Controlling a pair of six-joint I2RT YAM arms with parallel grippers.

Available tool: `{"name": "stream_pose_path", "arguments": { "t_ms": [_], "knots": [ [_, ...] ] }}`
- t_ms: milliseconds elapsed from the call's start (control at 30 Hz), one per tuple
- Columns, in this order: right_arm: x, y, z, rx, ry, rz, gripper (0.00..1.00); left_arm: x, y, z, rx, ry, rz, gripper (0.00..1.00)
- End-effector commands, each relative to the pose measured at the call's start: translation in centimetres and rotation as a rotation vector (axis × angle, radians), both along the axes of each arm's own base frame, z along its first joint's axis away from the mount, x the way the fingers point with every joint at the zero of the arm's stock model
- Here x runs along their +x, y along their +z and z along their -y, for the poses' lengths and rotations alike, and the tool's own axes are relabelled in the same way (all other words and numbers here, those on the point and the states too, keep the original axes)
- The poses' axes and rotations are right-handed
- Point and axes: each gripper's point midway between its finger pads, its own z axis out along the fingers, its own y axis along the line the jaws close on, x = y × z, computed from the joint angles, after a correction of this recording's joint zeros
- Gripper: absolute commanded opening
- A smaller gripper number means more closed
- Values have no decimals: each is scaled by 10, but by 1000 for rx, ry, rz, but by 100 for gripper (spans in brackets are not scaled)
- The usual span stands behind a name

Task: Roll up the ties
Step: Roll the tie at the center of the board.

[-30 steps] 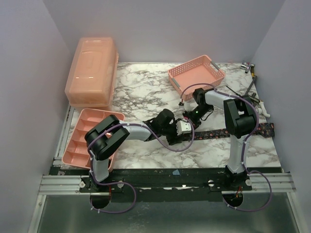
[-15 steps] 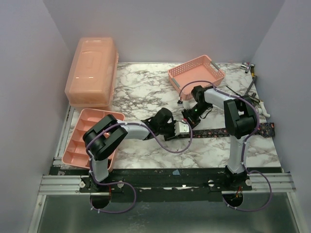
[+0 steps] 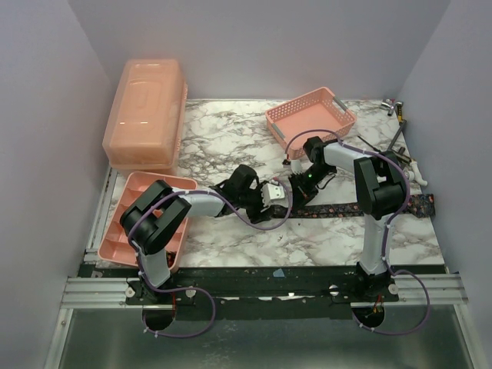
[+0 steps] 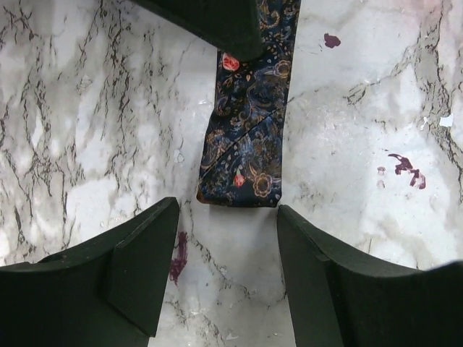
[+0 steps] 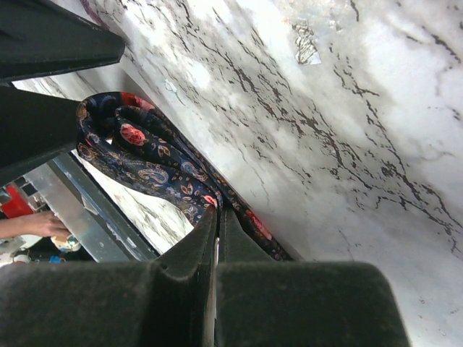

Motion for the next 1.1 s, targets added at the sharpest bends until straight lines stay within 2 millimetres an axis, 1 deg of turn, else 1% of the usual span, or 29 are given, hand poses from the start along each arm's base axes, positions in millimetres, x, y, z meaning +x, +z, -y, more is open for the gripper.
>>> {"name": "stream_pose_path", "arguments": {
  "t_ms": [0, 100, 233, 400, 500, 600, 733, 833, 933, 1067],
  "knots": [
    [7, -13, 9, -48, 18, 60, 1, -11, -1, -2, -23, -1, -64, 62],
    [7, -16, 11, -61, 24, 63, 1, -11, 4, 2, -46, -21, -50, 60],
    [7, -22, 13, -74, 26, 61, 1, -14, 22, 14, -104, -61, -57, 57],
    [8, -23, 13, -76, 24, 62, 1, -9, 37, 31, -142, -79, -36, 47],
    [9, -22, 13, -76, 23, 62, 1, -9, 43, 40, -155, -98, -28, 41],
    [9, -21, 12, -72, 23, 61, 1, -9, 46, 49, -162, -96, -30, 40],
    [9, -21, 10, -64, 18, 55, 1, -10, 40, 60, -146, -93, -51, 41],
    [8, -19, 8, -51, 12, 49, 1, -11, 27, 66, -118, -89, -60, 43],
    [9, -15, 4, -30, 4, 48, 1, -10, 10, 65, -79, -63, -68, 44],
    [8, -7, -1, 1, -5, 47, 1, -4, -9, 59, -19, -15, -52, 45]
  ]
}}
